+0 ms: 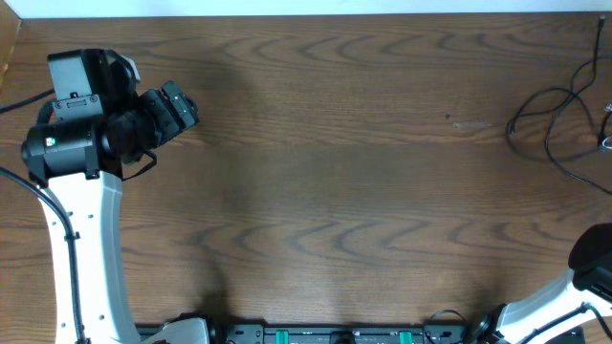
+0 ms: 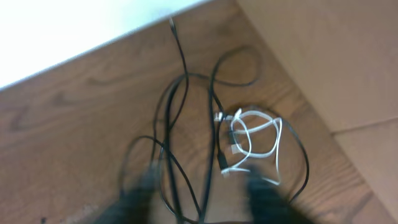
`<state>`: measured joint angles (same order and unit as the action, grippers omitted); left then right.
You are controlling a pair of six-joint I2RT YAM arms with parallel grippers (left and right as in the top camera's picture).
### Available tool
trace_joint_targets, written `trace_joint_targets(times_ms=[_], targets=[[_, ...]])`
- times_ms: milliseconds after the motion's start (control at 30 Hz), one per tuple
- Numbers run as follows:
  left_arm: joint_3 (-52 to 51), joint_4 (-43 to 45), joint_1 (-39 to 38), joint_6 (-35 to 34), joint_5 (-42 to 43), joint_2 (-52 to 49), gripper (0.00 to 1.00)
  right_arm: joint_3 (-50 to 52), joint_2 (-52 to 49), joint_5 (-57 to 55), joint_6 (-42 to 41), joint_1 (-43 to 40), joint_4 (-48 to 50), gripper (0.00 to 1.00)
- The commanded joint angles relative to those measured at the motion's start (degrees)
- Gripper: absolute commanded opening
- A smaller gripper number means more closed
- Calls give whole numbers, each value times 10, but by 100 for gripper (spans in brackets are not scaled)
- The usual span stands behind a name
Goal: Untangle cables
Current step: 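Release the black cable at the right edge and raise the right gripper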
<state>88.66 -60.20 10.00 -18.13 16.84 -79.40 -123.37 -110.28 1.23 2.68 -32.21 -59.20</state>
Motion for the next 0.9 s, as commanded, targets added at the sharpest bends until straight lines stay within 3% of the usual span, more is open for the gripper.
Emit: trace_joint_targets(times_ms=[0, 100, 400, 567, 867], targets=[[4, 2, -1, 5, 1, -1, 92, -2, -13, -6, -6, -2, -11, 81], [4, 6, -1, 5, 1, -1, 92, -3, -5, -3, -5, 2, -16, 90], [4, 9, -1, 5, 0, -9, 92, -3, 38, 104, 24, 72, -82, 99], [4, -7, -1, 5, 0, -16, 92, -3, 57, 114, 63, 143, -123, 99], [4, -10, -1, 5, 1, -17, 93, -3, 99, 114, 57, 245, -164, 99]])
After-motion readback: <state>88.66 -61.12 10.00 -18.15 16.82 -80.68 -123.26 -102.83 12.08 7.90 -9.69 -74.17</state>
